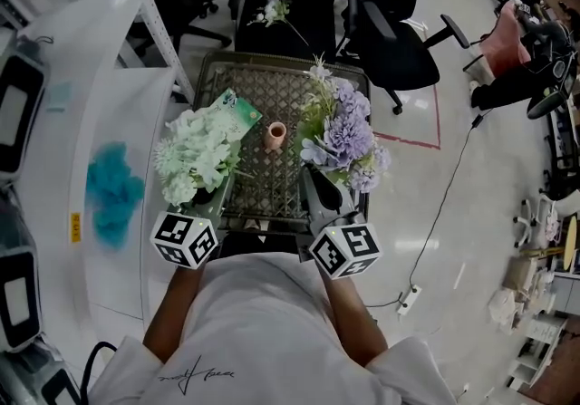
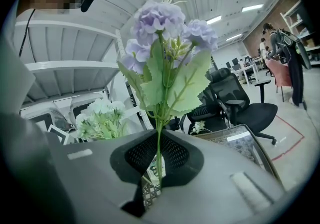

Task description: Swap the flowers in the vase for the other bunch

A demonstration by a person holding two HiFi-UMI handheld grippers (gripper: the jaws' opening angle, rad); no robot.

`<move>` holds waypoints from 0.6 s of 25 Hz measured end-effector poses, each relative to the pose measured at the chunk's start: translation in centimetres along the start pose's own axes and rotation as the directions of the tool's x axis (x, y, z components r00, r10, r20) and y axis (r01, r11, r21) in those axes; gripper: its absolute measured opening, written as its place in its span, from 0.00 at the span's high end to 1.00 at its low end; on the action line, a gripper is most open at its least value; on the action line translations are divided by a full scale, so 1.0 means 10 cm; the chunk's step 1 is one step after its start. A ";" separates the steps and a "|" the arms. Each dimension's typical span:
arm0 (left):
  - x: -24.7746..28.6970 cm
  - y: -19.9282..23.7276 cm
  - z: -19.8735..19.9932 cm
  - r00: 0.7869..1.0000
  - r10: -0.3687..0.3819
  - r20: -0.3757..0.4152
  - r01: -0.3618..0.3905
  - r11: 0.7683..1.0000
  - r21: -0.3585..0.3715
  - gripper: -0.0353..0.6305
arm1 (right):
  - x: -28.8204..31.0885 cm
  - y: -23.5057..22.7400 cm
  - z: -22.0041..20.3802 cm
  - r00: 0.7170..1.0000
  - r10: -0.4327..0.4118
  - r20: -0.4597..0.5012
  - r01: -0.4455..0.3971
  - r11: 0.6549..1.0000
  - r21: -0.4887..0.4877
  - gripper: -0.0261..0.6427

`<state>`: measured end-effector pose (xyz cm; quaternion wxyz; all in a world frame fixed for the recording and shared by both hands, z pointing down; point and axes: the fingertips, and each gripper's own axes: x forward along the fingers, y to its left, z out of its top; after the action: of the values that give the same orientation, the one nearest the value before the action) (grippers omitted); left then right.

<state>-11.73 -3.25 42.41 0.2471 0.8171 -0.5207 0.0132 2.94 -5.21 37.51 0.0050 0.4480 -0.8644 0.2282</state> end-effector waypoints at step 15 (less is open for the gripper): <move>0.03 0.03 -0.14 1.000 0.002 -0.022 -0.003 0.999 -0.051 0.84 | 0.22 -0.08 0.15 0.999 0.040 0.005 -0.040 0.998 -0.046 0.93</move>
<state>-11.49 -3.06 43.86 0.2738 0.8096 -0.5191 0.0092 2.54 -7.89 36.93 0.0082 0.4310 -0.8783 0.2069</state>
